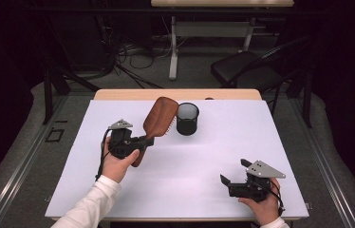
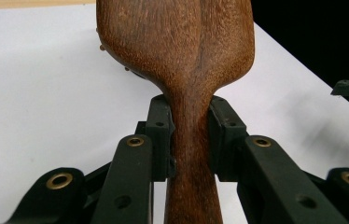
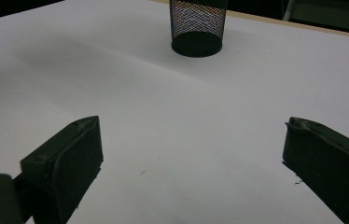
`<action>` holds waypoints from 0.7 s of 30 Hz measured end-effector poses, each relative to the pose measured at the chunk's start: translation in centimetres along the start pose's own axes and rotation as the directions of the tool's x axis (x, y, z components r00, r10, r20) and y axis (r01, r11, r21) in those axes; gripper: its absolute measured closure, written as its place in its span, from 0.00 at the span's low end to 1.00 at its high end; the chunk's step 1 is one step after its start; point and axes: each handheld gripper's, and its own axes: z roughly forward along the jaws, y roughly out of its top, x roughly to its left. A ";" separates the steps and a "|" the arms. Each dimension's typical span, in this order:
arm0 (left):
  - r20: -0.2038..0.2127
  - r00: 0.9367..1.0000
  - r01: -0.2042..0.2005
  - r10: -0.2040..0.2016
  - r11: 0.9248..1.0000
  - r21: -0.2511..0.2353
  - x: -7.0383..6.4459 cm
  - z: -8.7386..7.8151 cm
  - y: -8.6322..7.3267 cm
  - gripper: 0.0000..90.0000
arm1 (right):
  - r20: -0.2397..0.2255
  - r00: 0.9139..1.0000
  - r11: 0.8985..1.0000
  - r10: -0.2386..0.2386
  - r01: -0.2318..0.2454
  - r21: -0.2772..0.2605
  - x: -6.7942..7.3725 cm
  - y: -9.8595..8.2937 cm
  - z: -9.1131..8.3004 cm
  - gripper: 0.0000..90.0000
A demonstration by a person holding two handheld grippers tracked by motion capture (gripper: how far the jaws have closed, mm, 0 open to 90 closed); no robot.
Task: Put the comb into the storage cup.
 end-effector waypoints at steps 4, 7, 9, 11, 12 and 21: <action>0.008 1.000 -0.008 0.008 1.000 -0.005 -0.3 0.2 0.2 0.81 | -0.002 1.000 1.000 -0.005 0.005 0.007 0.0 0.0 0.0 0.05; 0.017 1.000 -0.016 0.016 1.000 -0.009 -0.6 0.4 0.5 0.81 | -0.005 1.000 1.000 -0.006 0.006 0.010 0.1 0.1 0.0 0.05; 0.020 1.000 -0.019 0.019 1.000 -0.009 -0.7 0.4 0.5 0.81 | -0.006 1.000 1.000 -0.004 0.004 0.009 0.1 0.1 0.0 0.05; 0.023 1.000 -0.018 0.019 1.000 -0.011 -0.8 0.5 0.7 0.81 | -0.009 1.000 1.000 0.002 -0.002 0.009 0.0 0.1 0.0 0.05; 0.026 0.999 -0.021 0.021 1.000 -0.011 -0.9 0.6 0.7 0.81 | -0.010 1.000 1.000 0.007 -0.007 0.010 0.0 0.1 0.0 0.05; 0.047 0.998 -0.036 0.037 0.999 -0.017 -1.7 1.0 1.4 0.81 | -0.021 1.000 1.000 0.007 -0.006 0.023 0.2 0.7 0.0 0.05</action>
